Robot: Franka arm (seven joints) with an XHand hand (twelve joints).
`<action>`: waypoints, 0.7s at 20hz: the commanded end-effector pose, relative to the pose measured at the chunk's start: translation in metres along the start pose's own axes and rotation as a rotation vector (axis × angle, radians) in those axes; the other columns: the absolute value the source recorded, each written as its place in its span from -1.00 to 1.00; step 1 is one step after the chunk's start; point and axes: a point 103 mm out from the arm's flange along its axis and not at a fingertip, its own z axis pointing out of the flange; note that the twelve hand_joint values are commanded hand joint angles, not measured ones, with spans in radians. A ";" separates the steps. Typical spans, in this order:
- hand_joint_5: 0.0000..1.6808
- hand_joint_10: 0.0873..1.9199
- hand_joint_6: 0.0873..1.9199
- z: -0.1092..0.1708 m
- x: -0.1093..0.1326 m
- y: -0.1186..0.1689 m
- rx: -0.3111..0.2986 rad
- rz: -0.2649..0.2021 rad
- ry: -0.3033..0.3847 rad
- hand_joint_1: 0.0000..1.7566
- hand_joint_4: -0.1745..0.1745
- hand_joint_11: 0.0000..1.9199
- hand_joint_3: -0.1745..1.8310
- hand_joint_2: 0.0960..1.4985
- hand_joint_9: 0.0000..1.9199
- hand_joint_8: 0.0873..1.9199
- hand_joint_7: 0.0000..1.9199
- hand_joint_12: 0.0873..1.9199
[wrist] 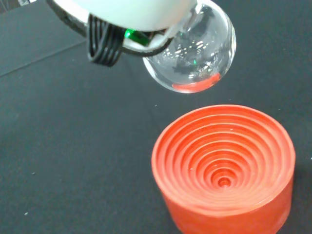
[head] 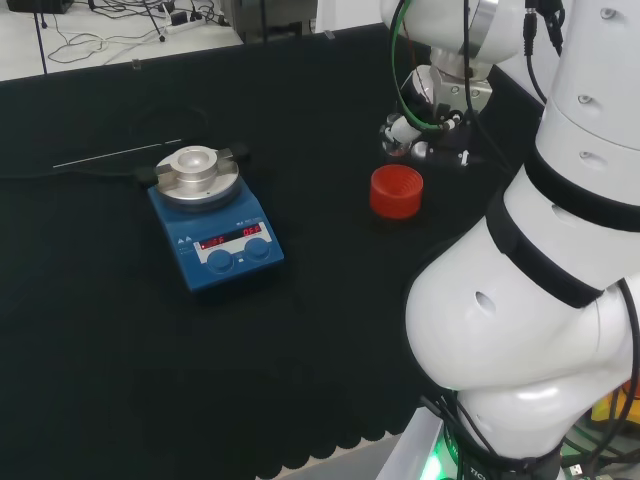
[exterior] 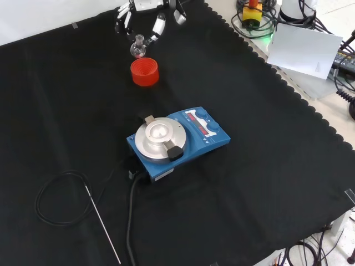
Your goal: Place the round-bottom flask on the heater.
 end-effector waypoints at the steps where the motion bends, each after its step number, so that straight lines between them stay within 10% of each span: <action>1: 0.39 -0.45 -0.10 -0.032 0.034 -0.017 -0.008 -0.029 -0.035 0.28 0.30 -0.61 -0.05 -0.22 -0.31 -0.35 -0.52 0.36; 14: 0.40 -0.45 -0.10 -0.043 0.130 0.002 0.033 -0.157 -0.065 0.29 0.27 -0.59 -0.03 -0.23 -0.31 -0.35 -0.52 0.36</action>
